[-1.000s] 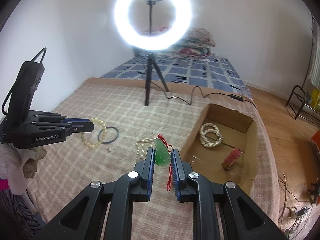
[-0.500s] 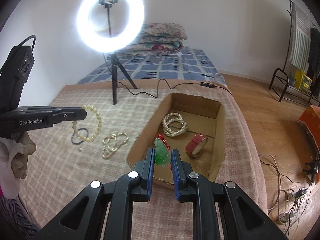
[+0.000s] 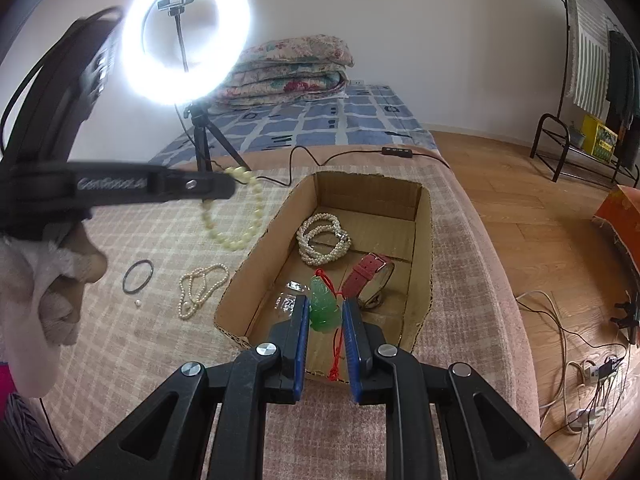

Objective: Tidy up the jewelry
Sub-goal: 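Open both tools to drop the bracelet and jade pendant into the box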

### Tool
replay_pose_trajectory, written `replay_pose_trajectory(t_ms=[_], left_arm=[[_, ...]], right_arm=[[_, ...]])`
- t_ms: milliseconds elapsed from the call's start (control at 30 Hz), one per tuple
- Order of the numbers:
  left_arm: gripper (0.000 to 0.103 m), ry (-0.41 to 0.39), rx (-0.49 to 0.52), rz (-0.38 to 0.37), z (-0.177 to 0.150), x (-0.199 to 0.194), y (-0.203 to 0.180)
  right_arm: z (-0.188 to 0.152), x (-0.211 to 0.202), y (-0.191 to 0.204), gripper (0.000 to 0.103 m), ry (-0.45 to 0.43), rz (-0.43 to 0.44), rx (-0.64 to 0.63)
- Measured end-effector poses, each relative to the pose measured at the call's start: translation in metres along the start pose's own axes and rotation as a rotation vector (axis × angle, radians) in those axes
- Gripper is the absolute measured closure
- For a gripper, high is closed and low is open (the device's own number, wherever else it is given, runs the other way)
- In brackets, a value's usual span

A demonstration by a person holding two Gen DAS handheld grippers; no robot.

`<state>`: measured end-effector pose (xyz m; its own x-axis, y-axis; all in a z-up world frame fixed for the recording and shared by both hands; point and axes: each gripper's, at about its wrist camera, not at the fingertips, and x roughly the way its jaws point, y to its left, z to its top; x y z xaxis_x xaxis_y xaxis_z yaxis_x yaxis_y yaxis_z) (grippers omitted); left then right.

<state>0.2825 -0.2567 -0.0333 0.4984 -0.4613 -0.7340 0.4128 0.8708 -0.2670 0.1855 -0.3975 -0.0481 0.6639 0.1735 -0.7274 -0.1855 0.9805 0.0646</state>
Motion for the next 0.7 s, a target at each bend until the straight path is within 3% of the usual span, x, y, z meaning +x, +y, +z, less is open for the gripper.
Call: replay_pose_trajectory(t_ms=[600,700], left_arm=[[0.098,0.075,0.001,-0.005,0.034,0.078,-0.014],[0.098,0.072,0.012,0.0,0.036,0.08,-0.016]], right_arm=[[-0.002,0.036,-0.001,0.087,0.065,0.053,0.015],[0.0,0.036,0.0,0.08,0.057,0.051,0.018]])
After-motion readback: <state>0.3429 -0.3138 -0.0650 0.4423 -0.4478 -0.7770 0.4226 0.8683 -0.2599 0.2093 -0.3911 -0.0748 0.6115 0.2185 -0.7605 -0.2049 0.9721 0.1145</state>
